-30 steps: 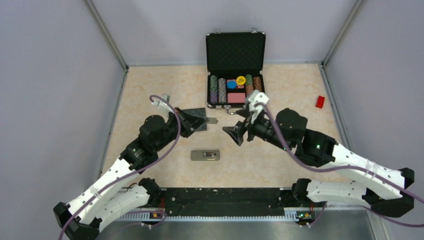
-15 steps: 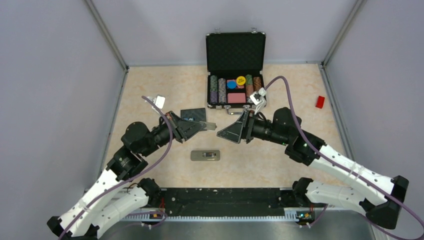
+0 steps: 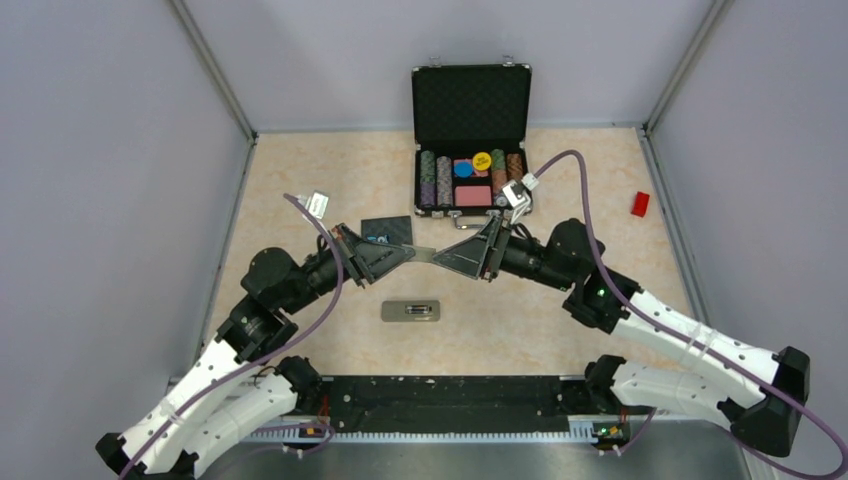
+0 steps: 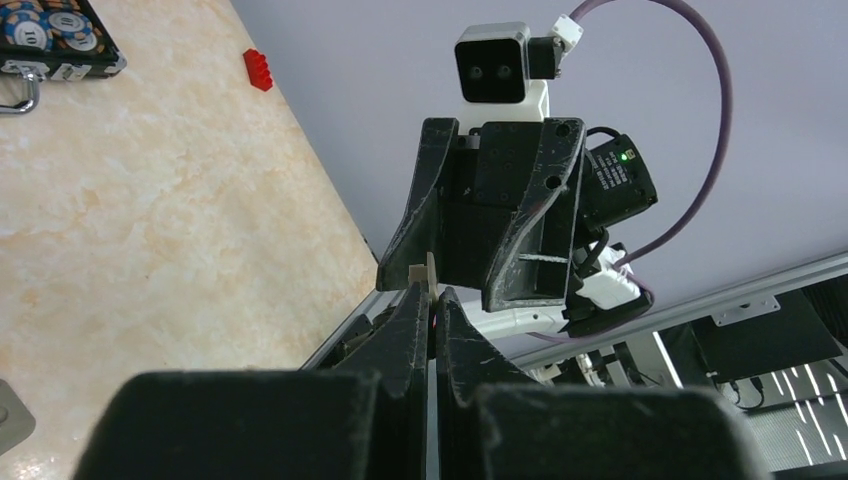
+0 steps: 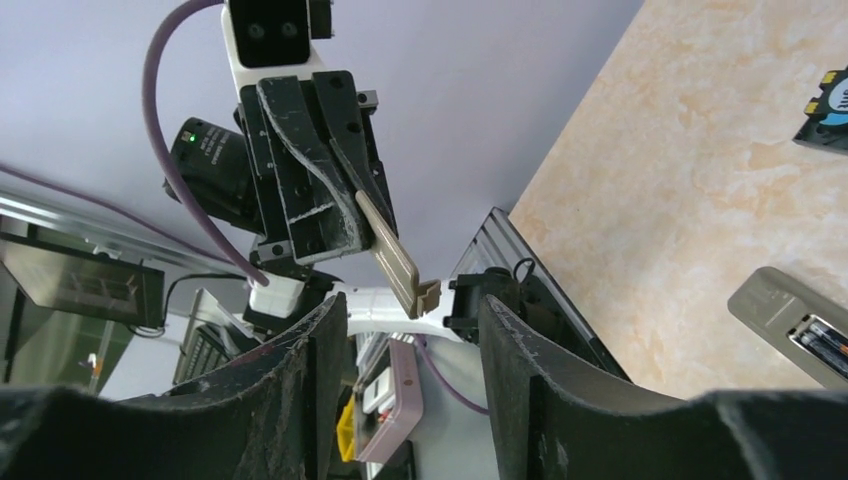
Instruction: Load the batteries into the remote control
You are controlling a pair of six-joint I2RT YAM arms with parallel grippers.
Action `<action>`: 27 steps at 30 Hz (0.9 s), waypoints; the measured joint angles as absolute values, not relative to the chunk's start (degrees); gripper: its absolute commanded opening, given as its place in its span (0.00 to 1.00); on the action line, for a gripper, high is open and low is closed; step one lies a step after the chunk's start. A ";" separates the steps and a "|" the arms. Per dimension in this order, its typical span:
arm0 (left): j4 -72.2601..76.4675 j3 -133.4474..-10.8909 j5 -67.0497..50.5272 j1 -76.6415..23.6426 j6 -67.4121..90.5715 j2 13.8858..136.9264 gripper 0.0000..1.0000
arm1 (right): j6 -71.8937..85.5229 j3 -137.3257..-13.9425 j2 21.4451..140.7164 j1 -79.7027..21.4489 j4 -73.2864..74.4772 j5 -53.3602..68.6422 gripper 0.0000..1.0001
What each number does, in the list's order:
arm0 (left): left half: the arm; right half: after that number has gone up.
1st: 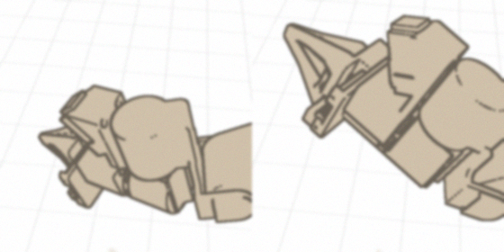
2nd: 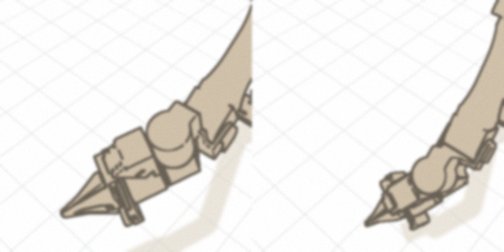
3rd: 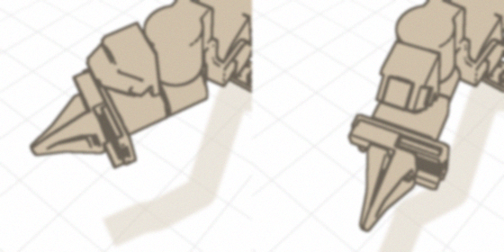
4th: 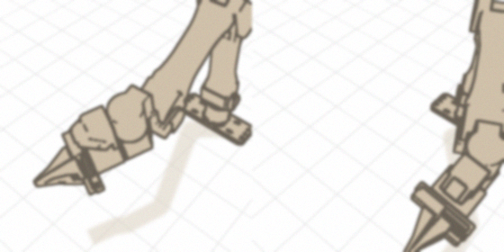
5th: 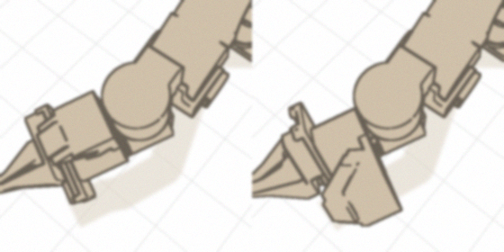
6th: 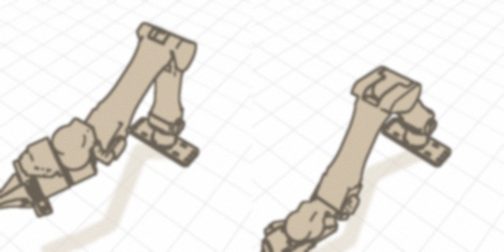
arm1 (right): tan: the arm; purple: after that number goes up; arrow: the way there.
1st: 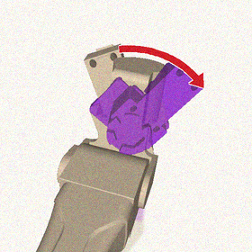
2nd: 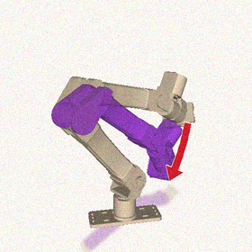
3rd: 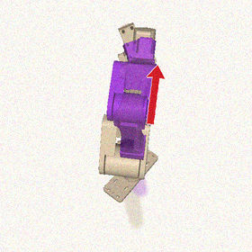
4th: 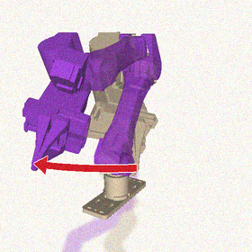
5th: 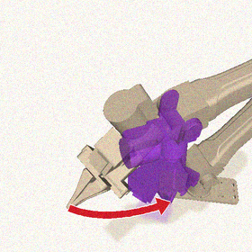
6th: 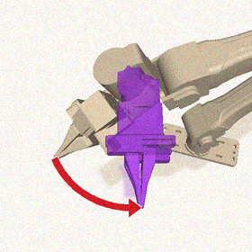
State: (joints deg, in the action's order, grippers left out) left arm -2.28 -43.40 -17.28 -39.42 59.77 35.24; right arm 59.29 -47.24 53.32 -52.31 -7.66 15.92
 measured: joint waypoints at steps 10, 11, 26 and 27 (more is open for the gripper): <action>0.08 -41.23 -18.20 -39.40 62.46 34.96 0.00 | 61.14 -47.13 57.17 -52.62 -12.12 15.73 0.21; 0.08 -40.95 -18.20 -39.40 62.72 34.96 0.00 | 61.34 -46.85 57.30 -52.73 -12.82 15.70 0.17; -3.79 -38.74 -15.59 -39.16 63.31 31.64 0.81 | 63.96 -42.24 56.60 -53.12 -12.91 14.00 0.00; -5.52 -38.74 -14.31 -39.16 63.11 31.22 0.81 | 64.07 -41.54 56.51 -53.12 -12.40 13.76 0.00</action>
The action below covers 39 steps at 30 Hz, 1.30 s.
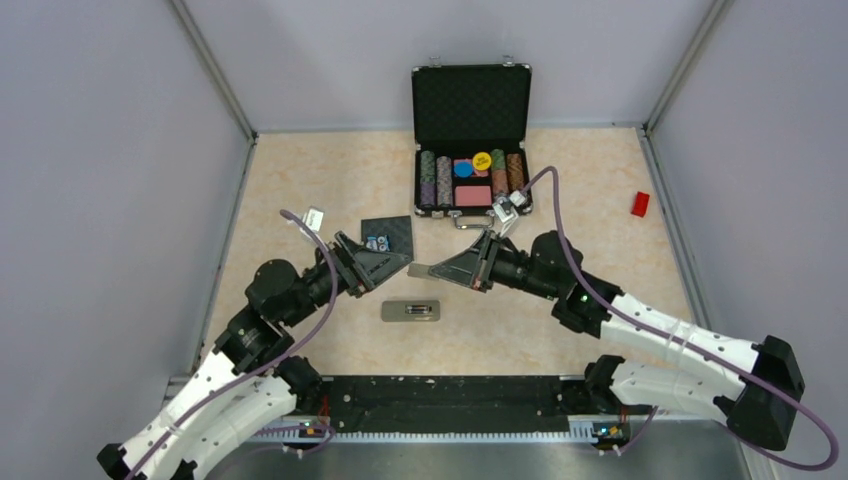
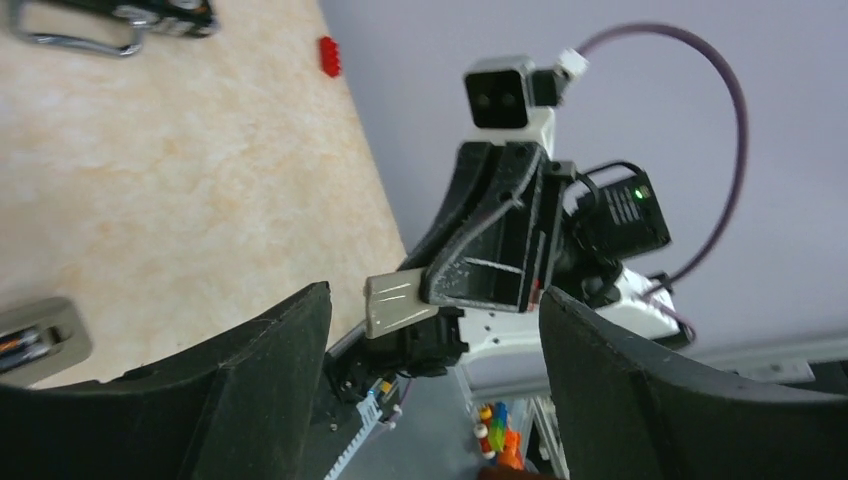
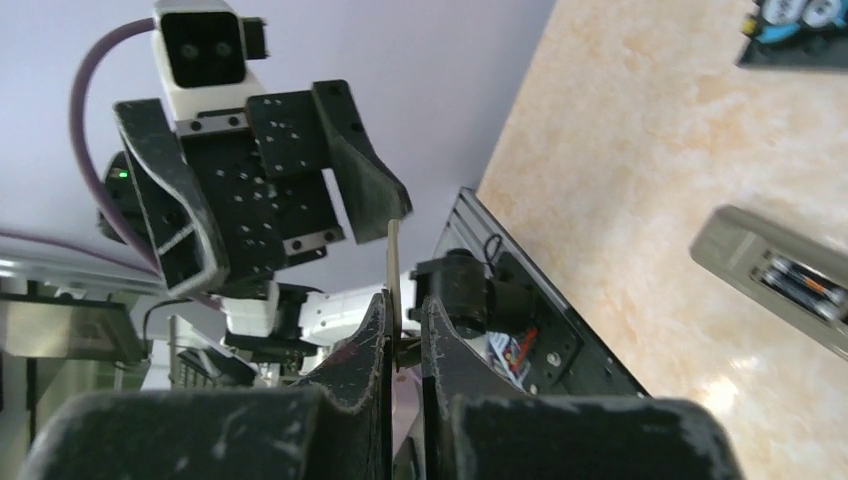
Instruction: Load the batteries into the remote control
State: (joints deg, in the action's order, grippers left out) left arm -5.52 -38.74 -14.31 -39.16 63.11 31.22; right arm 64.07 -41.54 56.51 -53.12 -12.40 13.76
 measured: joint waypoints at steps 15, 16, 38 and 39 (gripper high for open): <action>-32.86 -28.82 5.52 -39.16 66.65 29.02 0.73 | 59.09 -32.25 68.05 -53.56 -7.99 14.72 0.00; -33.30 -27.92 5.69 -39.16 67.18 28.99 0.73 | 58.92 -31.92 70.06 -53.80 -8.51 15.09 0.00; -27.92 -18.81 5.04 -37.10 72.10 38.00 0.63 | 53.71 -42.54 92.92 -50.43 -14.09 22.83 0.00; -27.14 -18.63 4.82 -36.84 72.07 38.30 0.64 | 53.69 -42.54 93.03 -50.24 -13.89 22.81 0.00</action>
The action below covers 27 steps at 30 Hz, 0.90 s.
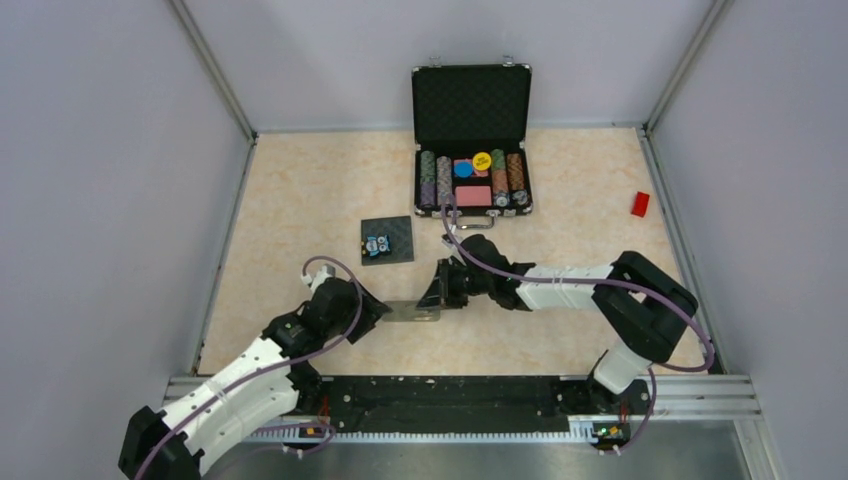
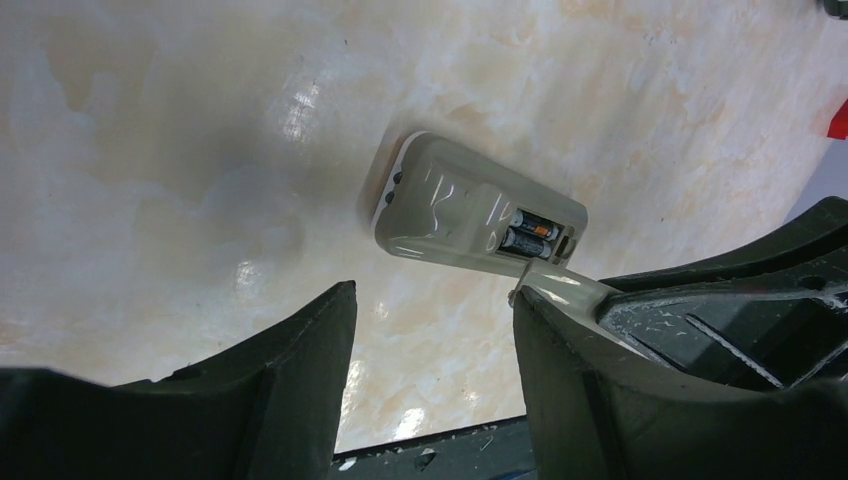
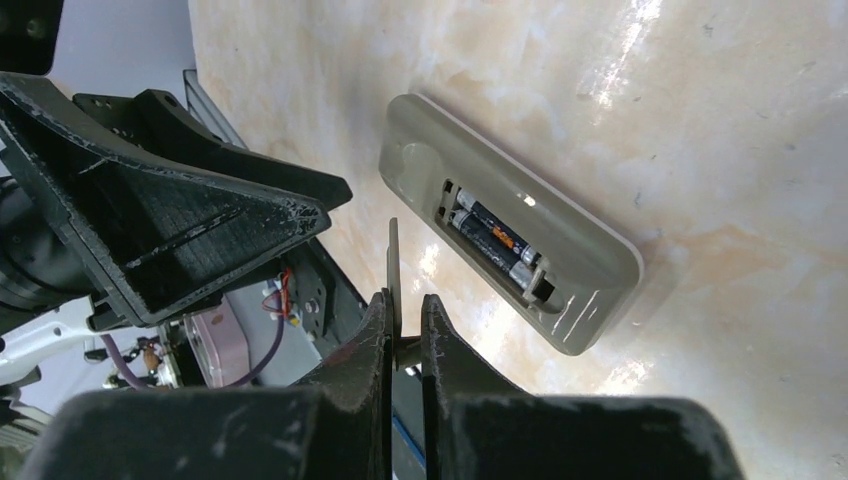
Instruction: Load the batteries into the remote control
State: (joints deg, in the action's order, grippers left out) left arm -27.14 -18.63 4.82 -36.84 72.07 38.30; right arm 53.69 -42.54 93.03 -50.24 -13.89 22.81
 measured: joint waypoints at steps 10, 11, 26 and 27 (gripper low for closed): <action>-22.50 -18.11 1.41 -34.79 71.88 41.95 0.63 | 53.80 -42.54 96.16 -48.82 -13.91 22.59 0.00; -22.33 -18.11 1.23 -34.68 71.83 42.22 0.63 | 54.04 -42.54 96.44 -48.69 -13.87 22.63 0.00; -20.47 -18.11 -1.28 -33.95 71.59 43.68 0.63 | 55.90 -43.22 96.95 -48.07 -14.20 22.52 0.00; -20.49 -18.11 -1.43 -33.89 71.59 43.66 0.64 | 56.14 -43.22 96.95 -48.07 -14.22 22.48 0.00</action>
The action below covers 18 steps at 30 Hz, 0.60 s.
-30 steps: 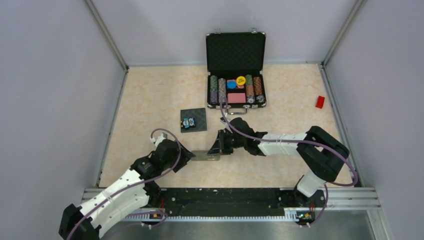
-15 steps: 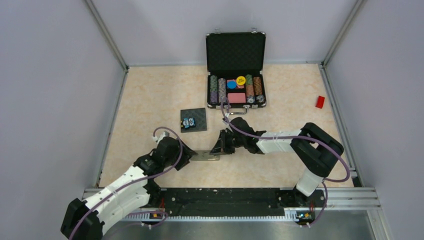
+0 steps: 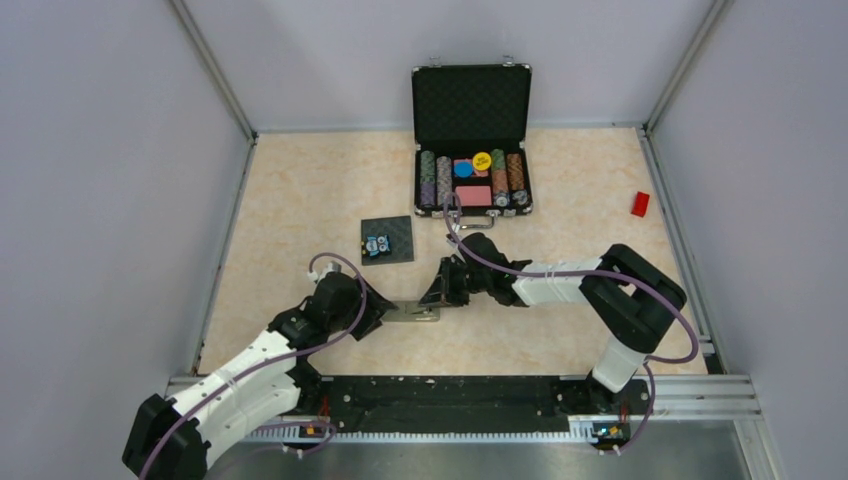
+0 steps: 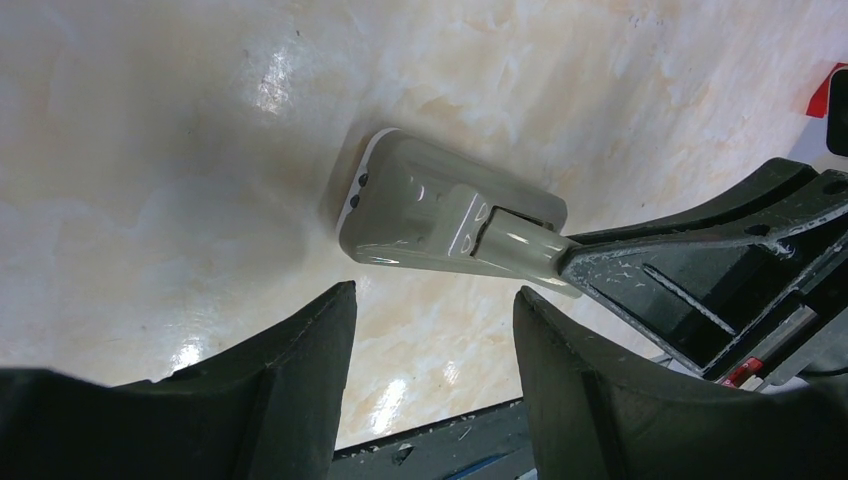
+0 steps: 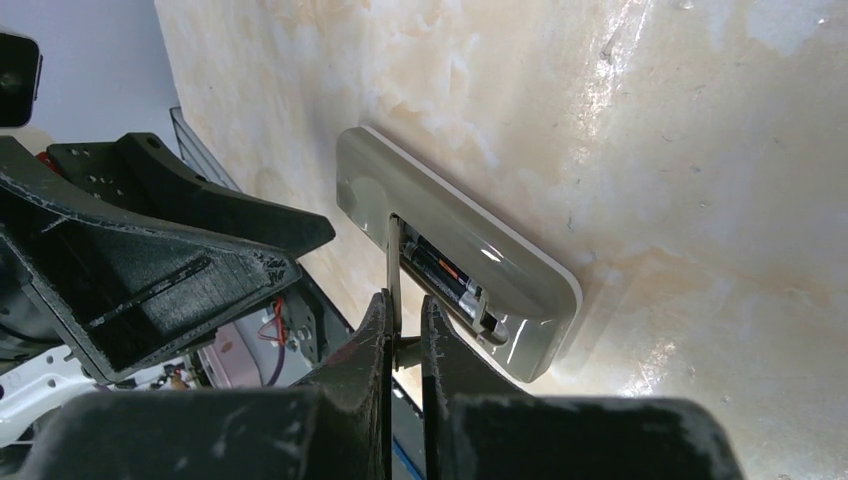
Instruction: Load the batteries into the remote control
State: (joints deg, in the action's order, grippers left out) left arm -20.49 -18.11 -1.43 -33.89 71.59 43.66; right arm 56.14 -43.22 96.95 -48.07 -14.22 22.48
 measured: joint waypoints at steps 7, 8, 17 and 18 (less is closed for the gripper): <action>-20.03 -18.11 -2.04 -33.82 71.59 43.66 0.64 | 58.11 -43.11 97.60 -48.03 -15.18 22.09 0.00; -20.03 -18.11 -2.11 -33.82 71.59 43.66 0.63 | 58.30 -43.11 97.71 -48.03 -15.29 22.11 0.00; -19.64 -18.09 -2.35 -33.82 71.59 43.66 0.63 | 59.42 -43.00 98.17 -47.99 -15.20 22.11 0.00; -19.64 -18.09 -2.35 -33.82 71.59 43.66 0.62 | 59.44 -43.03 98.17 -47.99 -14.98 22.09 0.00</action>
